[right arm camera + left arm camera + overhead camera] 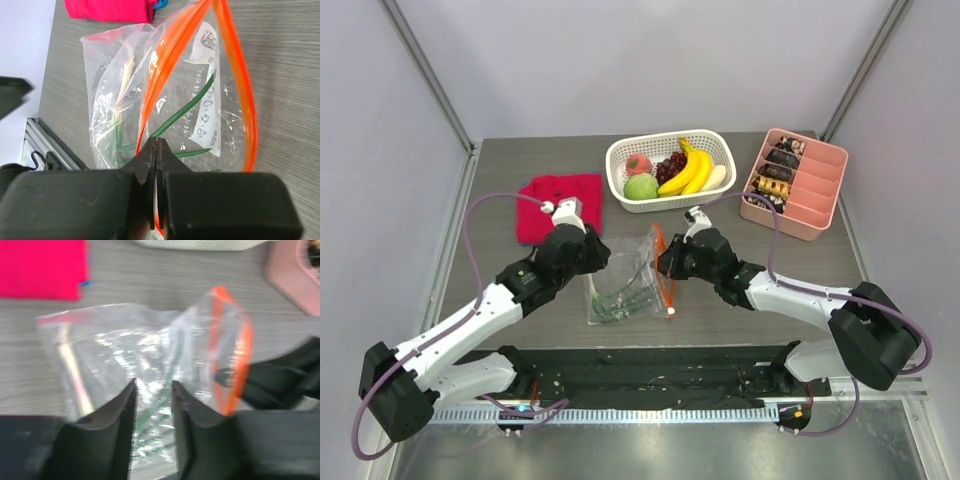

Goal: Open the zip-top bag and remove the fake food

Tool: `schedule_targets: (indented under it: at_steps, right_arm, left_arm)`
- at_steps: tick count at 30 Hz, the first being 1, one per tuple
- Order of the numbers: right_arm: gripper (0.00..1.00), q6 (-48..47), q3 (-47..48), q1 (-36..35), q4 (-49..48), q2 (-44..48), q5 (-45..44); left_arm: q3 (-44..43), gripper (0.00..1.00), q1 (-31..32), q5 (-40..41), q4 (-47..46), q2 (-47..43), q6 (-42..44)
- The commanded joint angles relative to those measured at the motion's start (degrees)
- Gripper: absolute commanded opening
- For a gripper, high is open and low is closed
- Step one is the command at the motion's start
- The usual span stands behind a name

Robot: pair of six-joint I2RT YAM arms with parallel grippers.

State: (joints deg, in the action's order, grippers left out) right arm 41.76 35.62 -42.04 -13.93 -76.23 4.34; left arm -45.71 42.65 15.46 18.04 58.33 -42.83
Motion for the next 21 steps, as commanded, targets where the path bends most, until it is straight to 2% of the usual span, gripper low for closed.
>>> schedule_targets:
  at_steps: [1, 3, 7, 10, 18, 21]
  right_arm:
    - [0.03, -0.5, -1.2, 1.3, -7.3, -1.4, 3.0]
    - [0.03, 0.6, -2.8, 2.7, -9.4, -2.0, 5.2]
    - [0.03, -1.1, -4.0, 4.4, -13.4, -4.5, 10.9]
    - [0.04, -3.3, -3.4, 4.6, -14.0, -7.4, 14.0]
    - [0.06, -4.4, -1.9, 5.2, -18.1, -14.3, 16.5]
    - [0.09, -4.8, -0.8, 5.2, -19.3, -16.2, 19.3]
  left_arm:
    - [3.9, 0.26, -2.7, 5.8, 2.6, 0.1, -3.7]
    - [5.7, 0.19, -3.1, 10.0, 2.9, 0.0, -5.0]
    - [9.1, 0.13, -3.6, 13.0, 2.1, 0.0, -6.6]
    - [10.5, 0.13, -4.2, 15.8, 0.4, 1.5, -6.6]
    - [7.2, 0.08, -7.9, 14.3, -3.2, 15.0, -3.5]
    - [7.2, 0.05, -8.7, 9.9, -7.0, 20.7, -3.1]
